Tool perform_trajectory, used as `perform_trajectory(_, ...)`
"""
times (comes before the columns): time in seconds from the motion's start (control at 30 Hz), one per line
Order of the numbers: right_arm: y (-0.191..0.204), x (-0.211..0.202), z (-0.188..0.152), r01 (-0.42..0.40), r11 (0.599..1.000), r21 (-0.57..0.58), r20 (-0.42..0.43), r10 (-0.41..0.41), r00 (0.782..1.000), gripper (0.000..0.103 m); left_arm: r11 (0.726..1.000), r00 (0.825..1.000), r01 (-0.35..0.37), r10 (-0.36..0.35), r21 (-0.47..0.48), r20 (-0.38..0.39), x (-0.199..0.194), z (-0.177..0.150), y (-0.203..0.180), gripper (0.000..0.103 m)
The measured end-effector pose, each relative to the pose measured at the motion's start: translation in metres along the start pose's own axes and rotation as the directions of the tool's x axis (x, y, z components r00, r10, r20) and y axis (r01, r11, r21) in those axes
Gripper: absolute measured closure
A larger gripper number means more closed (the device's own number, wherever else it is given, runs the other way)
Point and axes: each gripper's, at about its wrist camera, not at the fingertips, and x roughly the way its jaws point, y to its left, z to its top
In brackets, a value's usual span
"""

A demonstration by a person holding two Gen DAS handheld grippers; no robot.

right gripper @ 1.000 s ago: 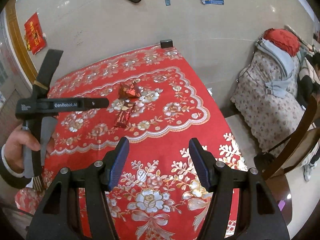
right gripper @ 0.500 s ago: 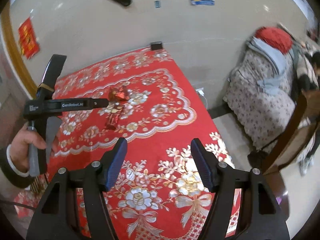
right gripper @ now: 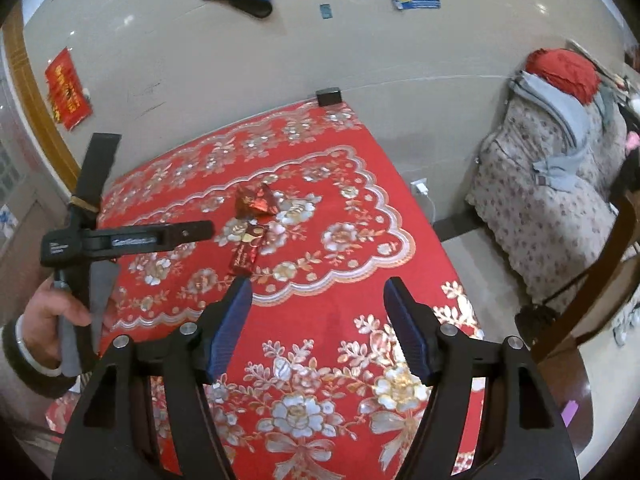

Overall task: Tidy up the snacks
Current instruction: 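Move both tools back over the last red candies on the tablecloth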

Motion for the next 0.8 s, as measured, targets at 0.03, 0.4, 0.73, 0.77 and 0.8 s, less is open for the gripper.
perform_trajectory(0.03, 0.0, 0.003, 0.002, -0.005, 1.0, -0.006, -0.003, 0.005, 1.0, 0.034, 1.0, 1.0, -0.013, 0.013, -0.003, 0.012, -0.006, -0.001, 0.003, 0.007)
perform_trajectory(0.4, 0.021, 0.077, 0.052, -0.175, 0.982, -0.077, -0.079, 0.169, 0.983, 0.034, 0.971, 0.985, -0.152, 0.164, -0.184, 0.05, -0.038, -0.017, 0.072, 0.007)
perform_trajectory(0.73, 0.053, 0.154, 0.102, -0.241, 0.907, -0.346, -0.218, 0.173, 0.961, 0.034, 0.979, 0.995, -0.099, 0.097, -0.18, -0.019, -0.001, -0.022, 0.04, 0.007)
perform_trajectory(0.77, 0.046, 0.158, 0.107, -0.247, 0.914, -0.321, -0.222, 0.181, 0.958, 0.034, 0.983, 0.996, -0.091, 0.089, -0.157, -0.022, 0.005, -0.02, 0.031, 0.007)
perform_trajectory(0.8, 0.041, 0.161, 0.11, -0.257, 0.919, -0.299, -0.223, 0.194, 0.955, 0.034, 0.988, 0.996, -0.084, 0.082, -0.129, -0.023, 0.013, -0.018, 0.022, 0.007)
